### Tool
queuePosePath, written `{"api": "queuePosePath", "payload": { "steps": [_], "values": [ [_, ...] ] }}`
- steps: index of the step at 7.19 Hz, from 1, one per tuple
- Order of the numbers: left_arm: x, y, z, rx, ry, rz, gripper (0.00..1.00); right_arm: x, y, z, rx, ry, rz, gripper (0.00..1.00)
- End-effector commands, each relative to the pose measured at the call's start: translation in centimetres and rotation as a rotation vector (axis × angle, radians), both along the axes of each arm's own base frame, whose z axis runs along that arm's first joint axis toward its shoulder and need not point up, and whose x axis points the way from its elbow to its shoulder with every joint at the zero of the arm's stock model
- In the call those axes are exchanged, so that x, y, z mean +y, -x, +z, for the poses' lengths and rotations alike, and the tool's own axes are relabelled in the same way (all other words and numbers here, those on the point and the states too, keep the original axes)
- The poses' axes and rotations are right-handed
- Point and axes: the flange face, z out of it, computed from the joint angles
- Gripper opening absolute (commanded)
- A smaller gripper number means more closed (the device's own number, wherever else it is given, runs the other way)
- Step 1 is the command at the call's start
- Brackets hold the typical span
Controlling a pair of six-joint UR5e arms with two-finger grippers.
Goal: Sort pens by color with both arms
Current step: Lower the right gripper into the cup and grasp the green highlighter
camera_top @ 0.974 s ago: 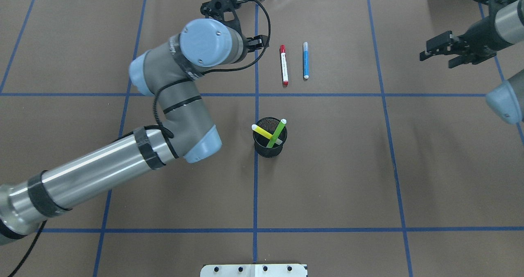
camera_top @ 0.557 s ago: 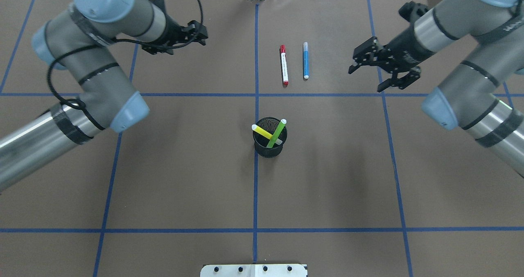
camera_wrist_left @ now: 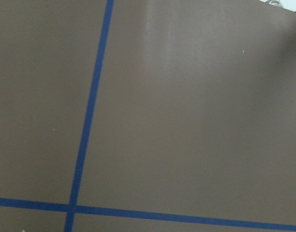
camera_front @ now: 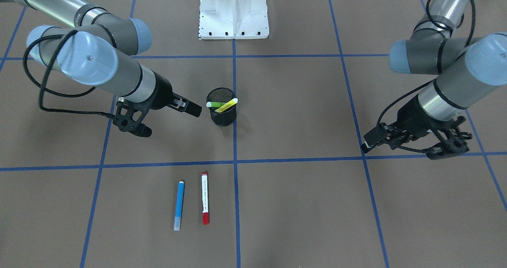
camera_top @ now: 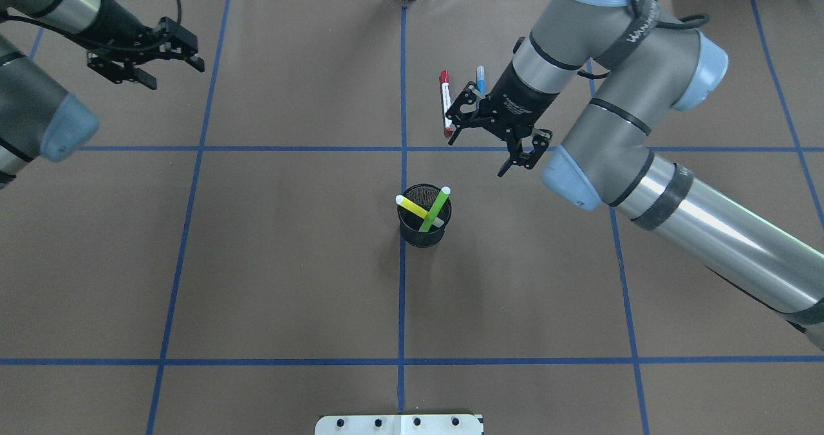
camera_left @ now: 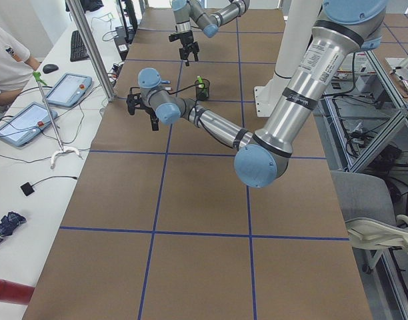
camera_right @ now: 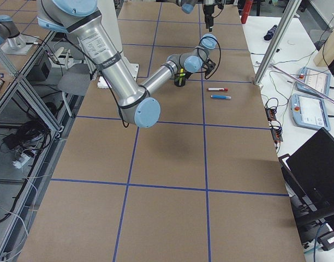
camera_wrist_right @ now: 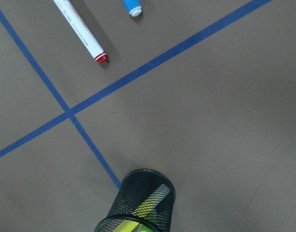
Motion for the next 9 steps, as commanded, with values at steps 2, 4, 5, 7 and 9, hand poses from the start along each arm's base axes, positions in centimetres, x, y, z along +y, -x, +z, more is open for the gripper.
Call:
{"api": "queuePosePath", "payload": {
  "steps": [2, 4, 5, 7, 9],
  "values": [
    [0.4, 2.4, 2.5, 0.006, 0.012, 0.021, 0.98, -0.4, 5.4, -2.5, 0.032, 0.033, -0.060, 0.88],
    [0.4, 2.3, 2.3, 0.007, 0.012, 0.017, 0.99, 0.8, 6.6, -0.9, 0.047, 0.042, -0.088, 0.78],
    [0.4, 2.4, 2.3, 0.007, 0.014, 0.017, 0.99, 0.9, 6.5, 0.1, 0.055, 0.049, -0.088, 0.77],
    [0.4, 2.4, 1.9, 0.012, 0.024, 0.006, 0.99, 1.1, 6.6, 0.5, 0.059, 0.056, -0.093, 0.67],
    [0.7, 2.5, 1.4, 0.018, 0.019, 0.003, 0.99, 1.1, 6.6, 0.5, 0.063, 0.056, -0.090, 0.47]
  ]
}}
